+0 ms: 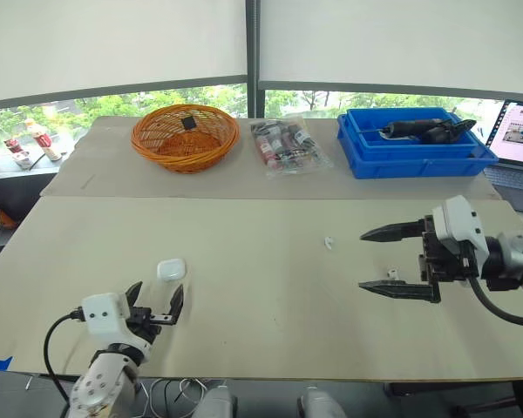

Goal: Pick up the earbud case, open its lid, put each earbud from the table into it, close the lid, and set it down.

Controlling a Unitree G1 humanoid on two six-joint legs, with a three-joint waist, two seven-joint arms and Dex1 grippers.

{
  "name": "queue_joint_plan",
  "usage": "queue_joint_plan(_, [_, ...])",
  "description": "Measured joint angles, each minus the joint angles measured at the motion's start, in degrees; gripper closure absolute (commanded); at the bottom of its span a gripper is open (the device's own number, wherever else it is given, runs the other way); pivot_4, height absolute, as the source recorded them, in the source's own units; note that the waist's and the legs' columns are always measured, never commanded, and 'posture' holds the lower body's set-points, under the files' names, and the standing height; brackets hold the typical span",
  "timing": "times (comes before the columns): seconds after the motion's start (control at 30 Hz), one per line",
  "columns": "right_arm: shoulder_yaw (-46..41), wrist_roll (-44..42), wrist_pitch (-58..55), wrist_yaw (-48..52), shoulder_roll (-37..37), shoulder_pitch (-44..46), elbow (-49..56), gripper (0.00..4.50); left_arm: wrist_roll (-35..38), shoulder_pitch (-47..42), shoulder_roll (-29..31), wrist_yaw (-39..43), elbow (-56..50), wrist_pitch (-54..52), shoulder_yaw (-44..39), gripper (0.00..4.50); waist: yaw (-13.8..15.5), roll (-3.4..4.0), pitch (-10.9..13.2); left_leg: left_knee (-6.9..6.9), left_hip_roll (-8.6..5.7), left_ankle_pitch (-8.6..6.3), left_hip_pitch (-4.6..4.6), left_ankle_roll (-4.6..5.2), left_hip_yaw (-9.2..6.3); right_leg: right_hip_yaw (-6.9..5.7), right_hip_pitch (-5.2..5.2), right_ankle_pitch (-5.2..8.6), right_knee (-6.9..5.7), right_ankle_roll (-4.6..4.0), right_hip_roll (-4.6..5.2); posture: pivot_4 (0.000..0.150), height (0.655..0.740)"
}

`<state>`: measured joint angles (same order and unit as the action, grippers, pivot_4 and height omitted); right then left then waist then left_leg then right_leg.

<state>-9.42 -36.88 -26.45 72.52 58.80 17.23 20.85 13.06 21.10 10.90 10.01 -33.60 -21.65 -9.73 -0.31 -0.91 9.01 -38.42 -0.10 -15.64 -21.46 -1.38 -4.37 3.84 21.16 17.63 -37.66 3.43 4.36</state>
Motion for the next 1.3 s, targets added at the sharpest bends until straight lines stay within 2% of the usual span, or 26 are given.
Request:
queue_joint_plan(0.2, [4.01,-0.43,-1.82,1.67,-0.36,6.39,-0.15,0.03,-1.42,-4.96,-1.69,-3.00,1.60,-4.38,2.35,0.00,0.14,-0.01,0.00,-0.01,-0.02,0.00,-0.02,0.00,-0.01,-0.01,0.02,0.00,-0.02,0.00,0.02,0.150,0.7400])
queue_joint_plan(0.5, [6.35,-0.31,-1.94,2.87,-1.48,8.61,-1.33,0.03,-3.02,-10.29,-3.39,-6.80,3.12,-8.63,3.53,0.00,0.35,-0.01,0.00,-0.02,-0.02,0.00,-0.05,0.00,-0.03,-0.01,0.08,0.00,-0.05,0.00,0.03,0.150,0.7400])
queue_joint_plan(0.7, [6.50,0.09,-1.93,3.29,-1.72,8.71,-2.07,0.03,-2.76,-10.34,-5.17,-8.63,2.98,-10.25,2.93,0.00,0.50,-0.01,0.01,-0.01,-0.02,0.00,-0.13,0.00,-0.03,-0.01,0.16,0.00,-0.07,0.00,0.03,0.150,0.7400])
queue_joint_plan(1.3, [6.63,0.02,-2.68,1.60,-3.31,8.75,0.42,0.03,-0.63,-19.13,0.49,-4.48,6.66,-20.76,0.82,0.00,0.98,0.00,0.00,-0.02,-0.05,0.01,-0.10,-0.01,-0.07,-0.02,0.17,-0.01,-0.14,0.00,0.04,0.150,0.7400])
